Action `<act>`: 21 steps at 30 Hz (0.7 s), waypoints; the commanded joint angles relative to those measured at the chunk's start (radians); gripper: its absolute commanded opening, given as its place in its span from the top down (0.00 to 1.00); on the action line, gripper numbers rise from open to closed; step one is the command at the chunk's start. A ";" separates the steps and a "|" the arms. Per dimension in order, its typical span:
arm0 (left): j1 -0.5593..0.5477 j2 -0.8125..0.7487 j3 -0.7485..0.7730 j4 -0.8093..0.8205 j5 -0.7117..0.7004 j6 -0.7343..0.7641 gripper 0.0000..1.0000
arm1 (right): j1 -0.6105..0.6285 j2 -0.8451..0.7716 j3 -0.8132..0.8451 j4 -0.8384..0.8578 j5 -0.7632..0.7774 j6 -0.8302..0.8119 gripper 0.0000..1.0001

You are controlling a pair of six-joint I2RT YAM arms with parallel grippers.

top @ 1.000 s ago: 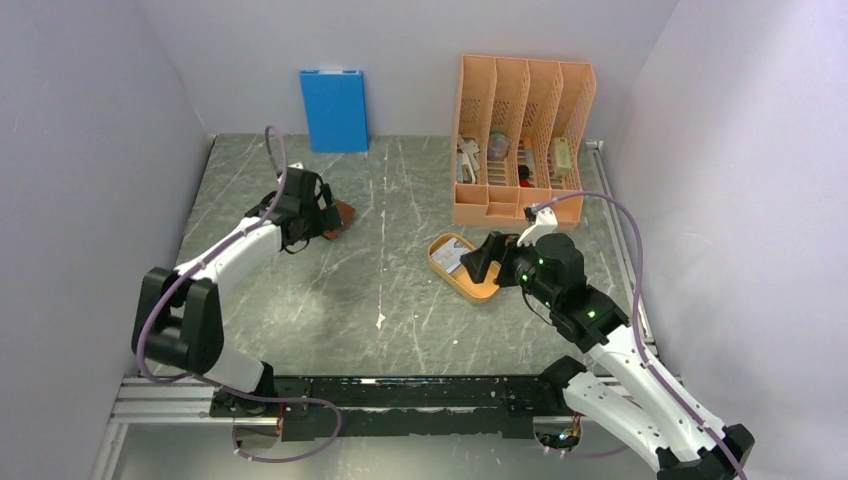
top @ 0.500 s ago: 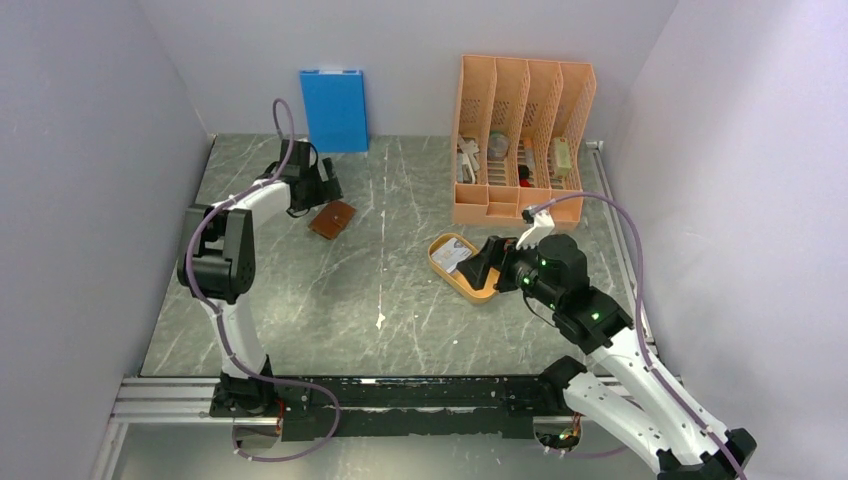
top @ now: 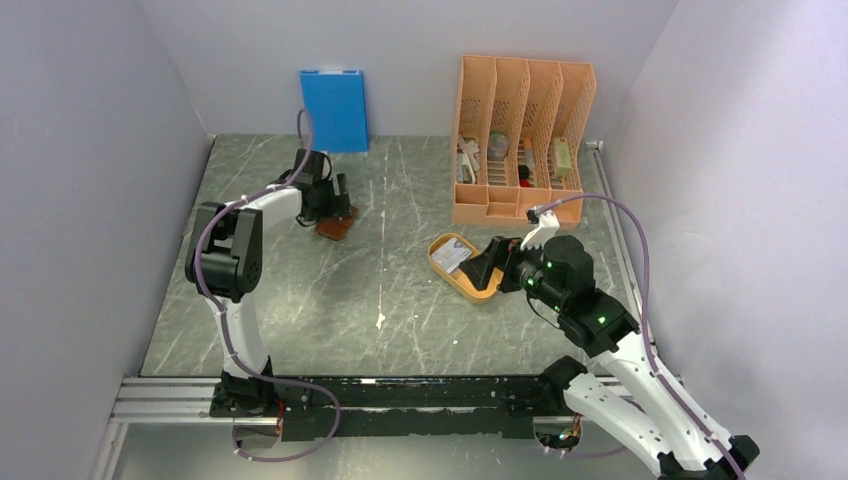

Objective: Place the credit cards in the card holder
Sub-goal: Move the card holder to the center of the board.

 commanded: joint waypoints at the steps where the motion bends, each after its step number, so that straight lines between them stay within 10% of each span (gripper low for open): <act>1: -0.060 -0.048 -0.072 -0.048 -0.038 0.005 0.14 | 0.000 -0.008 0.038 -0.007 0.017 -0.013 0.07; 12: -0.206 -0.308 -0.403 -0.029 -0.090 -0.137 0.43 | 0.000 -0.059 0.016 -0.036 0.045 -0.005 0.07; 21: -0.499 -0.710 -0.835 0.052 -0.140 -0.606 0.46 | 0.001 -0.066 -0.038 -0.037 -0.016 0.047 0.10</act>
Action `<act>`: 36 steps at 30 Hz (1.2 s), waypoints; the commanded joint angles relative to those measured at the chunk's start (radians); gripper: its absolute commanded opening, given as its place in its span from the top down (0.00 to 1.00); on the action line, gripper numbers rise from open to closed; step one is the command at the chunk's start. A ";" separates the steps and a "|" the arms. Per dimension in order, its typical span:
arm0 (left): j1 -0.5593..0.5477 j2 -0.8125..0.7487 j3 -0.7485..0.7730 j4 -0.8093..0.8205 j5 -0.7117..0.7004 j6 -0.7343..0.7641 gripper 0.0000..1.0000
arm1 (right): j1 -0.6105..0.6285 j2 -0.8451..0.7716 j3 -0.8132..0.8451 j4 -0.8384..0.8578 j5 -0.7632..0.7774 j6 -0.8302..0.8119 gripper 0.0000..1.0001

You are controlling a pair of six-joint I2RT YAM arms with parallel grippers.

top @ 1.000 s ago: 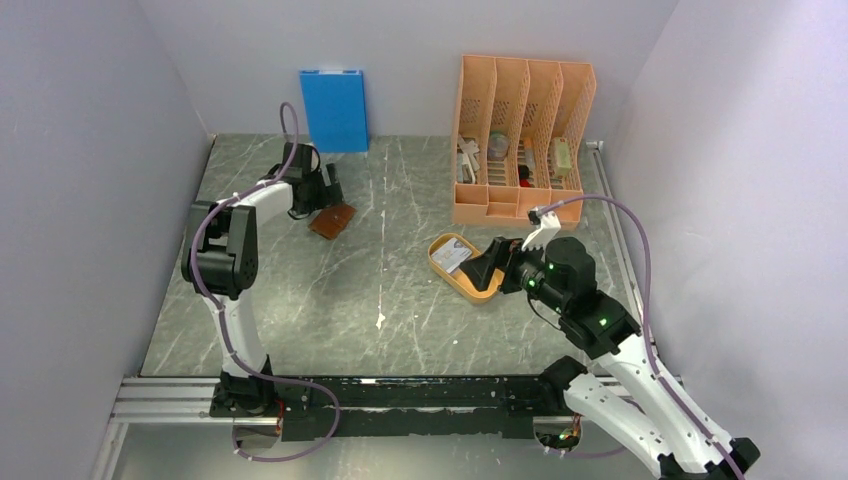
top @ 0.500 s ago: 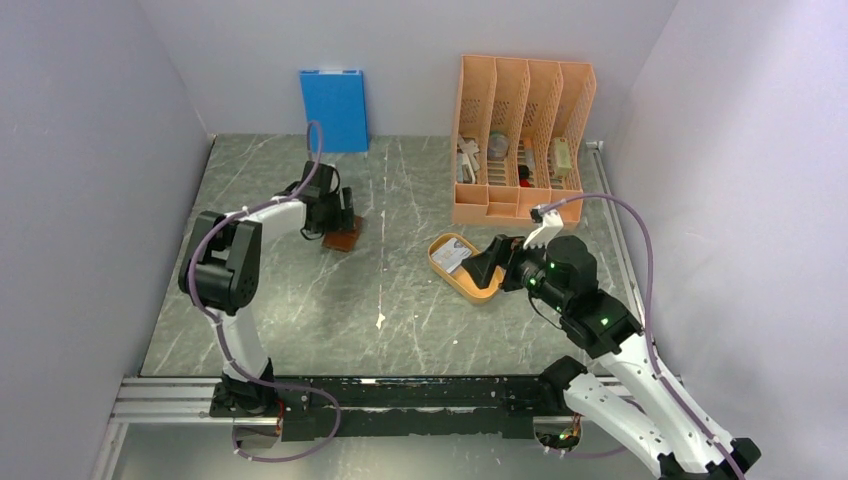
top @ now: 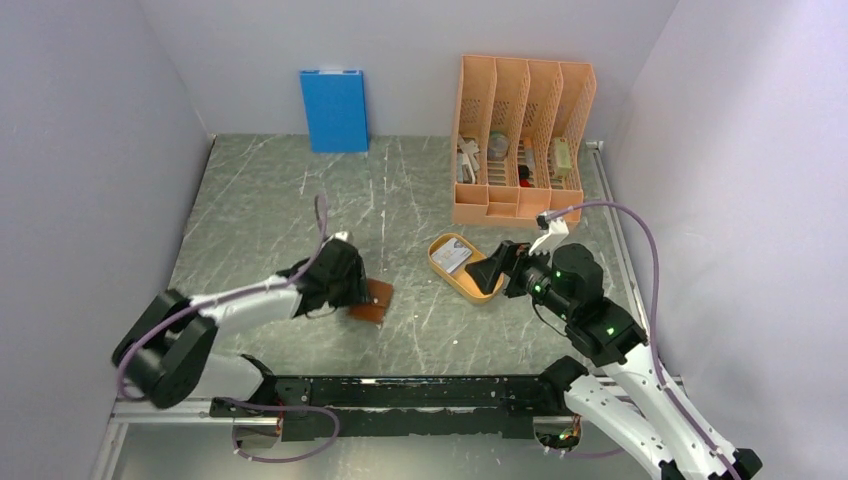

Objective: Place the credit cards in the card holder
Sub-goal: Move the card holder to the center of the board.

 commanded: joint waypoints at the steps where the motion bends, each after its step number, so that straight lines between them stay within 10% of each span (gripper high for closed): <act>1: -0.100 -0.163 -0.175 -0.008 -0.024 -0.297 0.44 | 0.002 0.015 -0.035 -0.006 -0.053 0.033 0.10; 9: -0.131 -0.389 -0.094 -0.178 -0.088 -0.268 0.19 | 0.036 0.153 -0.008 0.015 -0.096 0.050 0.21; 20: -0.131 -0.597 -0.350 -0.038 0.080 -0.265 0.22 | 0.458 0.500 -0.041 0.247 0.167 0.298 0.32; 36: -0.131 -0.677 -0.423 -0.051 0.085 -0.218 0.22 | 0.485 0.875 -0.019 0.460 0.350 0.512 0.41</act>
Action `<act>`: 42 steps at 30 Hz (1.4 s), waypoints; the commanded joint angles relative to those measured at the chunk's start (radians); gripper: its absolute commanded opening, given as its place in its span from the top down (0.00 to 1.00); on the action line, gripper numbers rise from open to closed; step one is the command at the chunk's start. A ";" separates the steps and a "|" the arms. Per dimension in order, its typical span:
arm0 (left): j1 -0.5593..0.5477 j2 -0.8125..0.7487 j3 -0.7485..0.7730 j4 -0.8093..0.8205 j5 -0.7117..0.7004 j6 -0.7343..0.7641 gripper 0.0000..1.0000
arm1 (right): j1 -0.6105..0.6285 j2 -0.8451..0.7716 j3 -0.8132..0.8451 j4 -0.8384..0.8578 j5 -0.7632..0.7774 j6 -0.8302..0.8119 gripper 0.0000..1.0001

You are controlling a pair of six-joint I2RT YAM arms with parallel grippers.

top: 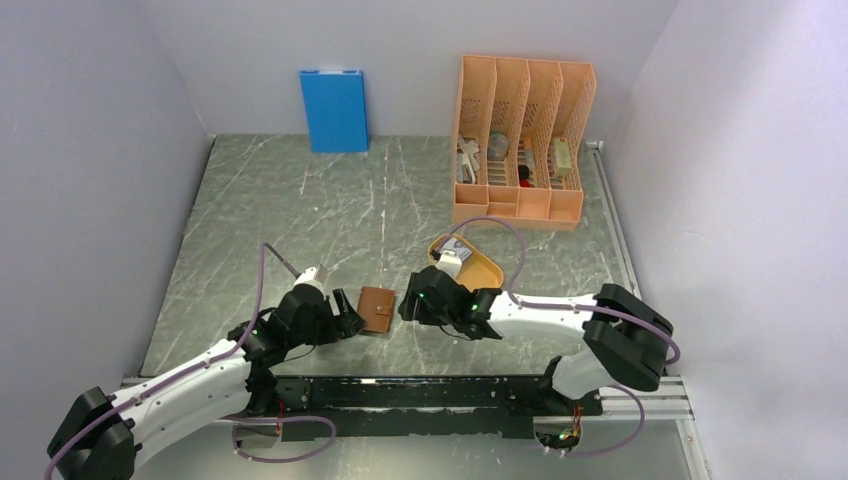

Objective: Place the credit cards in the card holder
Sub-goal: Move the card holder to the center of the board, then open the card holder at the center of the board.

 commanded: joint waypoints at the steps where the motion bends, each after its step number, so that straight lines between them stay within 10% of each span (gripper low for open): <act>1: -0.004 -0.003 -0.024 0.016 0.039 0.016 0.23 | 0.003 0.058 0.049 0.049 0.043 0.044 0.41; 21: -0.004 0.069 -0.043 0.089 0.082 0.018 0.29 | 0.015 0.253 0.105 0.127 -0.008 0.040 0.59; 30: -0.004 0.084 -0.050 0.124 0.091 0.016 0.47 | 0.001 0.338 0.220 0.121 -0.060 -0.052 0.69; 42: -0.003 0.002 0.034 -0.054 -0.019 0.035 0.54 | -0.050 0.317 0.346 -0.012 -0.057 -0.229 0.61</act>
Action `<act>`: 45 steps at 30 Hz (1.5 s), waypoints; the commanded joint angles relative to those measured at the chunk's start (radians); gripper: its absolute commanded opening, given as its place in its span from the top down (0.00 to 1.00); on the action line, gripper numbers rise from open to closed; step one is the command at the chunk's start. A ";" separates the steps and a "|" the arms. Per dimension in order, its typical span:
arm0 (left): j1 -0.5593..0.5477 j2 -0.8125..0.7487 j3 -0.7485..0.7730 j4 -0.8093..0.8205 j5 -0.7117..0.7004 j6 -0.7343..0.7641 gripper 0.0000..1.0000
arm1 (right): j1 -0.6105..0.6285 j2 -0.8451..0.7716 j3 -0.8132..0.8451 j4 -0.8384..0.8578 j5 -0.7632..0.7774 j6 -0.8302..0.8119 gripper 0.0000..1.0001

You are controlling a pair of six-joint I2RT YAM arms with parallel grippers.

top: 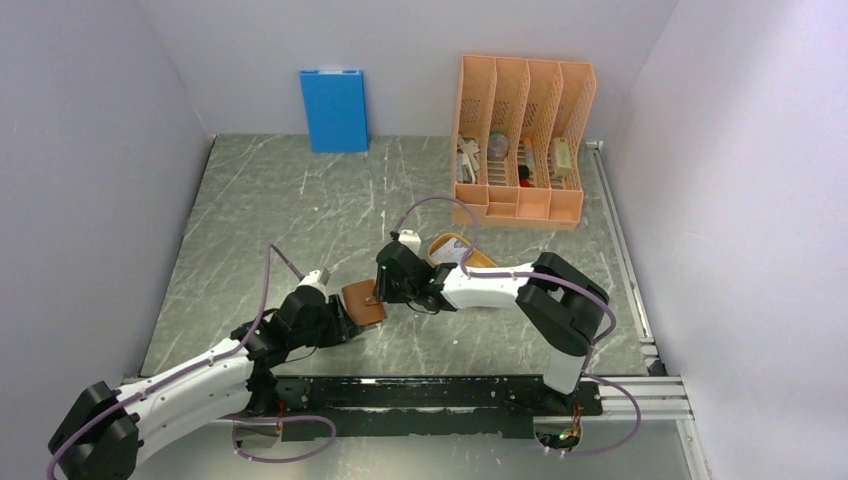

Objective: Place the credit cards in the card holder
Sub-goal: Open the card holder at the center of the board.

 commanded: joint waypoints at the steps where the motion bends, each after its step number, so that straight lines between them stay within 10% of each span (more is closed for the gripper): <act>1: -0.004 -0.053 0.074 -0.135 -0.081 0.020 0.54 | -0.005 -0.083 0.031 -0.109 0.042 -0.099 0.59; 8: -0.002 -0.033 0.147 -0.069 -0.109 0.009 0.57 | 0.022 -0.099 0.124 -0.231 0.050 -0.219 0.57; 21: 0.087 0.186 0.107 0.138 -0.008 -0.049 0.95 | 0.094 0.043 0.266 -0.339 0.117 -0.208 0.60; 45: 0.146 0.159 0.025 0.131 -0.007 -0.046 0.95 | 0.134 0.194 0.410 -0.471 0.182 -0.213 0.56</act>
